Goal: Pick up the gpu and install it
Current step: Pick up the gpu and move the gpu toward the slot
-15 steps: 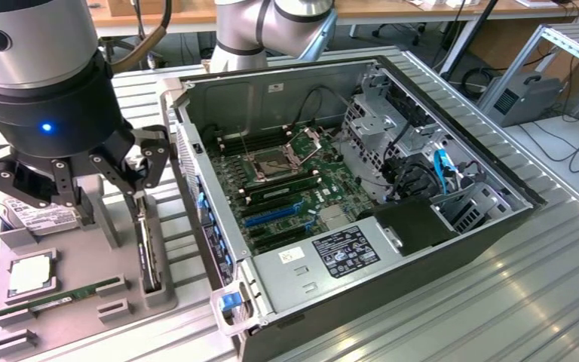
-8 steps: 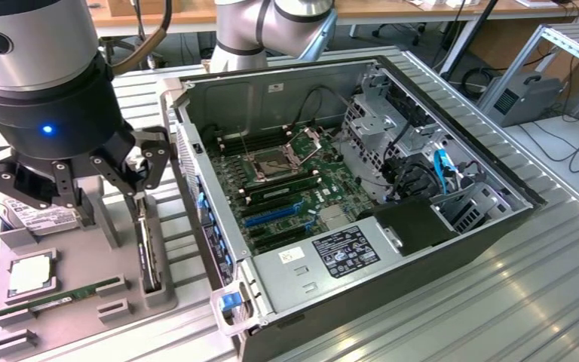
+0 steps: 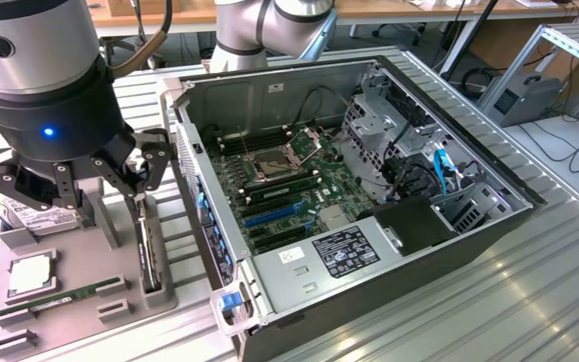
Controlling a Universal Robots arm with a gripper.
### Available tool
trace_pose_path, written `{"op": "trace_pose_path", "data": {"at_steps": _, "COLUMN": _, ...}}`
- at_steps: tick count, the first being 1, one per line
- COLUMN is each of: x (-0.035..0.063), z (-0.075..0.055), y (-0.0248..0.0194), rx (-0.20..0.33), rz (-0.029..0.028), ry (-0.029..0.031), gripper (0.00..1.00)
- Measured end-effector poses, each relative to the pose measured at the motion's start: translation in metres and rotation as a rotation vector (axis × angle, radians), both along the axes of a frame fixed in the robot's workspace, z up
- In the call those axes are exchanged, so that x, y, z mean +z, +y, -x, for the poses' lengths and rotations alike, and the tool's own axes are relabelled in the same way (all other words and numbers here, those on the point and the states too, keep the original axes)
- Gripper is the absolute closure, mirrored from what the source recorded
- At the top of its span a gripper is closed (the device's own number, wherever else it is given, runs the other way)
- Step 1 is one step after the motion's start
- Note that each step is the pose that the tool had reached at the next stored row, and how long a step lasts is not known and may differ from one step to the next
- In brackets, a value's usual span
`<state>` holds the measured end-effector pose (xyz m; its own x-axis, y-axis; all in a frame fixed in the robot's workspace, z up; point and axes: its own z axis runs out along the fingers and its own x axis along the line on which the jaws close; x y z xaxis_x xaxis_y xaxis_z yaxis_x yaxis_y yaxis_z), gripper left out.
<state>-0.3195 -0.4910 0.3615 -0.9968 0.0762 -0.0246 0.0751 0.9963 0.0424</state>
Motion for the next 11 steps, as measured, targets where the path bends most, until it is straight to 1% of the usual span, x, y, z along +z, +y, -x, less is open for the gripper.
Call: {"op": "trace_pose_path", "data": {"at_steps": 11, "x": -0.0024, "z": 0.0, "y": -0.0006, "rx": 0.0, "rz": 0.0, "ry": 0.0, "gripper": 0.52}}
